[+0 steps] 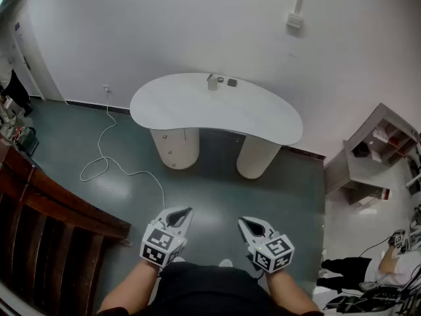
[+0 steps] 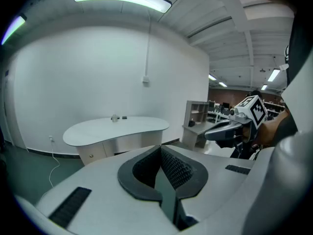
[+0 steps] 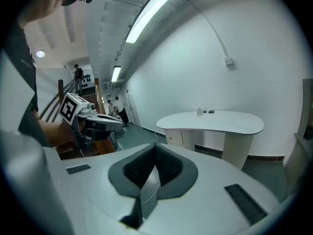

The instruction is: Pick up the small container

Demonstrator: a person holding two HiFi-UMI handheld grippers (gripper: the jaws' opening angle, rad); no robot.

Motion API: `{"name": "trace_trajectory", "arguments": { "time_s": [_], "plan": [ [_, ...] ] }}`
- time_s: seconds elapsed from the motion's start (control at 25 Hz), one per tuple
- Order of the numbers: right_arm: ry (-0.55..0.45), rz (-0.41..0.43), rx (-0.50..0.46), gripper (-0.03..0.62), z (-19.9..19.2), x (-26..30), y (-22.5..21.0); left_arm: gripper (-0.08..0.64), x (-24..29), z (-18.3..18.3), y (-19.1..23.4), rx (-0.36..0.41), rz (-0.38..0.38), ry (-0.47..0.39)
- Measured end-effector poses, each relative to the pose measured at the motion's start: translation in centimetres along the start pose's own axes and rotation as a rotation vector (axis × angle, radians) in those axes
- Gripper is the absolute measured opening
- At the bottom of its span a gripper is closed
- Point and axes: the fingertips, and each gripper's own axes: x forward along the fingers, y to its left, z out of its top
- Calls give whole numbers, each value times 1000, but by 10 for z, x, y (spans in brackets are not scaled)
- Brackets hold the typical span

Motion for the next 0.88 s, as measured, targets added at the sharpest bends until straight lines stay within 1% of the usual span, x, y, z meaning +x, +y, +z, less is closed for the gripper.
{"name": "trace_trajectory", "arguments": {
  "time_s": [0.36,0.64,0.76,0.88],
  "plan": [
    [1,-8,-2,-5,9,16,7,15,-4,7,17,11,-11,-11],
    [17,-6,-1,-5,6,24,19,15,-15,7,25,15,-11,-28],
    [30,13,5,-5,6,31,30,17,-23,3,34,24,1,-23],
    [33,15,10,-5,7,39,42,15,-29,-4,44,25,-7,-13]
  ]
}}
